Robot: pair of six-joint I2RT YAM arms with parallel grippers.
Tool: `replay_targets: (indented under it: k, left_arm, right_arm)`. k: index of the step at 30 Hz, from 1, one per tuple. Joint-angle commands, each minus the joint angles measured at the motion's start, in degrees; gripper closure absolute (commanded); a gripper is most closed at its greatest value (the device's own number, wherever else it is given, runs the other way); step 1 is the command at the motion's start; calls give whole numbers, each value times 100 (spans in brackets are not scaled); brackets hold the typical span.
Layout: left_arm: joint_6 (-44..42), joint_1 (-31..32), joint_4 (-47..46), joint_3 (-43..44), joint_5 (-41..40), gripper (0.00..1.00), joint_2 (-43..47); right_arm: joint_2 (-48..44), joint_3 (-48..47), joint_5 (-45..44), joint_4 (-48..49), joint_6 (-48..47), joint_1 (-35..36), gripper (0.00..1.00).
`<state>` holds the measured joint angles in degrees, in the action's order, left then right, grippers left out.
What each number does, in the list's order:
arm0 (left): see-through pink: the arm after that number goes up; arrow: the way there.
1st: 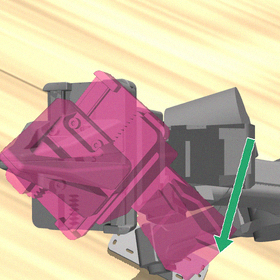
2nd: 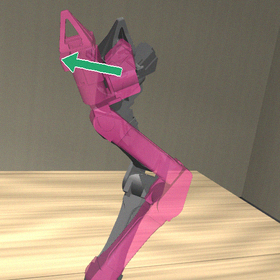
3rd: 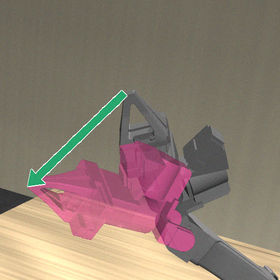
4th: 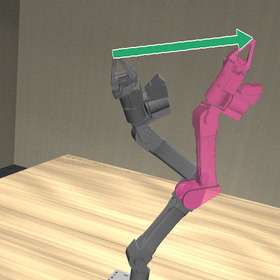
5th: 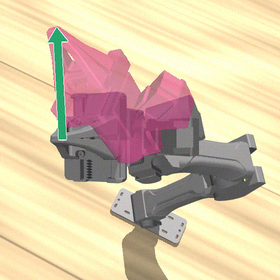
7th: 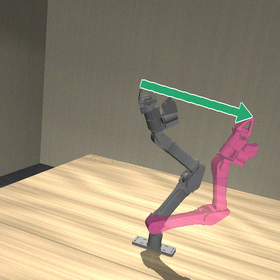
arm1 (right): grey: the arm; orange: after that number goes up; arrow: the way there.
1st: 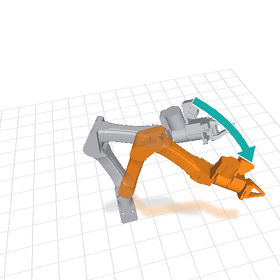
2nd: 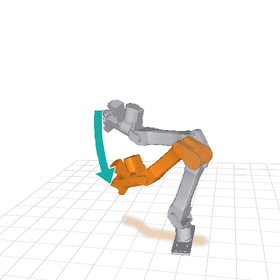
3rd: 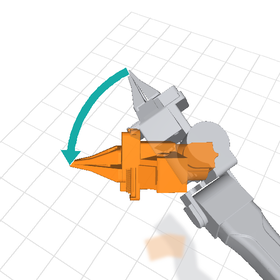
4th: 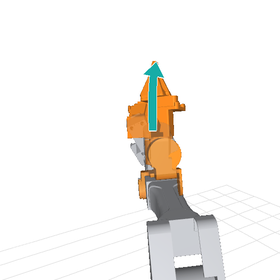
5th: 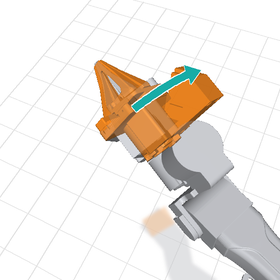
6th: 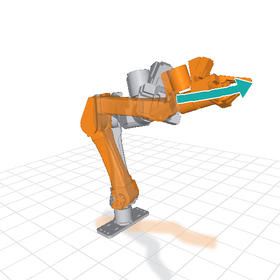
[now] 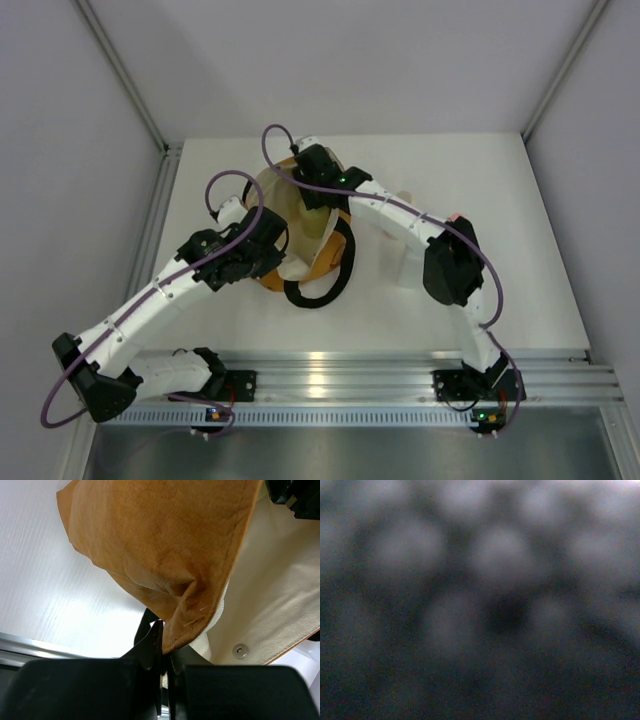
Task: Take the personal care products out of the canvas bag
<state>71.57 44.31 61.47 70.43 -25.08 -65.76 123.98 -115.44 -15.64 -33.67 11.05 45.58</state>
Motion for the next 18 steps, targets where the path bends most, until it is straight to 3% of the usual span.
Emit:
replay_targets:
  k: [1,18]
  left_arm:
    - [-91,-2,-39,137,-32,100,19]
    - [41,-2,-48,41,-32,100,28]
  right_arm:
    - [-585,127,359,256,47,38,100]
    - [-2079,206,799,194,-322,522,100]
